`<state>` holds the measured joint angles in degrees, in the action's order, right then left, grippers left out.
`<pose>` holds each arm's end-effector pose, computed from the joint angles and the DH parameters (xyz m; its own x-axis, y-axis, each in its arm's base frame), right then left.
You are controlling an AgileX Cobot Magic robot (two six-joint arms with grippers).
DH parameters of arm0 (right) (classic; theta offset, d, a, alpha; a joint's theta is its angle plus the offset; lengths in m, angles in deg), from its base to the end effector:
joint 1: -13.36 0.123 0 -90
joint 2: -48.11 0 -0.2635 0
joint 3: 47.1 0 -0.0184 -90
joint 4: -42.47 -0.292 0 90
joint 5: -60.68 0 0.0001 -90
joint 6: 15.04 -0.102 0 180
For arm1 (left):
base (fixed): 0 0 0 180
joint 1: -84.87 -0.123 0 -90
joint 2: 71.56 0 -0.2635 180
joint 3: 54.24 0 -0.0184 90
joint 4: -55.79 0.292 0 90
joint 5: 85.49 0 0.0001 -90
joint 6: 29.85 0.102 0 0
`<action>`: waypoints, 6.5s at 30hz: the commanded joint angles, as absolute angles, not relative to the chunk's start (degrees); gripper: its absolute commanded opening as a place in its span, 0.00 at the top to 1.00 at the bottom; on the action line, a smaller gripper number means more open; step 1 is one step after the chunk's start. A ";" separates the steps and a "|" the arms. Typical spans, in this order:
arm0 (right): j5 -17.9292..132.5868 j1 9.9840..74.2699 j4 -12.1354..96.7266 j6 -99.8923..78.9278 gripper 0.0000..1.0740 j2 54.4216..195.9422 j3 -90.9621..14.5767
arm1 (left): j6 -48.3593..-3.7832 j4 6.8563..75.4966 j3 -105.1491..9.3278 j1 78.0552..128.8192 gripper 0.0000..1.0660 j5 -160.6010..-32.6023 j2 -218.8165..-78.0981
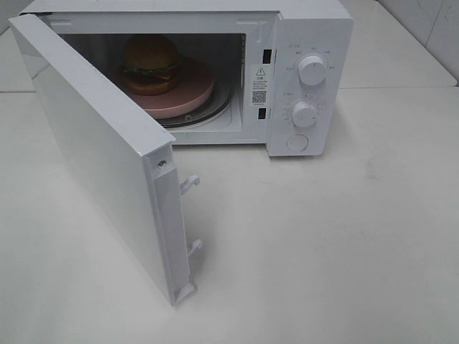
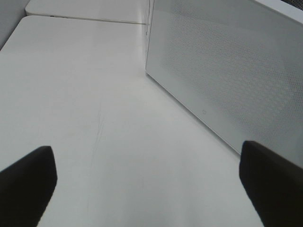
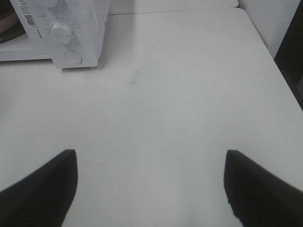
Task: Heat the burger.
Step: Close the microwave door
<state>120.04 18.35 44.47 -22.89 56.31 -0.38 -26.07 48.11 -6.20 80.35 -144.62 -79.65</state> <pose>0.0605 0.0022 0.3015 -0.4136 0.0832 -0.9067 -0.0106 0.9953 0.0962 0.0638 -0.0067 0.2951 -0.4219 -0.0364 -0.9059 0.0240 0.9984 -0.0514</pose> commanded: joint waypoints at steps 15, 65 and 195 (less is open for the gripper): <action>120.21 18.06 44.64 -22.31 0.29 54.71 -0.15 | -26.30 48.05 -6.08 80.23 0.06 -144.67 -78.67; 120.21 18.06 44.64 -22.31 0.29 54.71 -0.15 | -18.68 43.41 5.26 80.23 1.00 -93.16 -112.19; 120.21 18.06 44.64 -22.31 0.29 54.71 -0.15 | -28.88 47.82 -52.32 123.61 1.00 -62.85 -198.93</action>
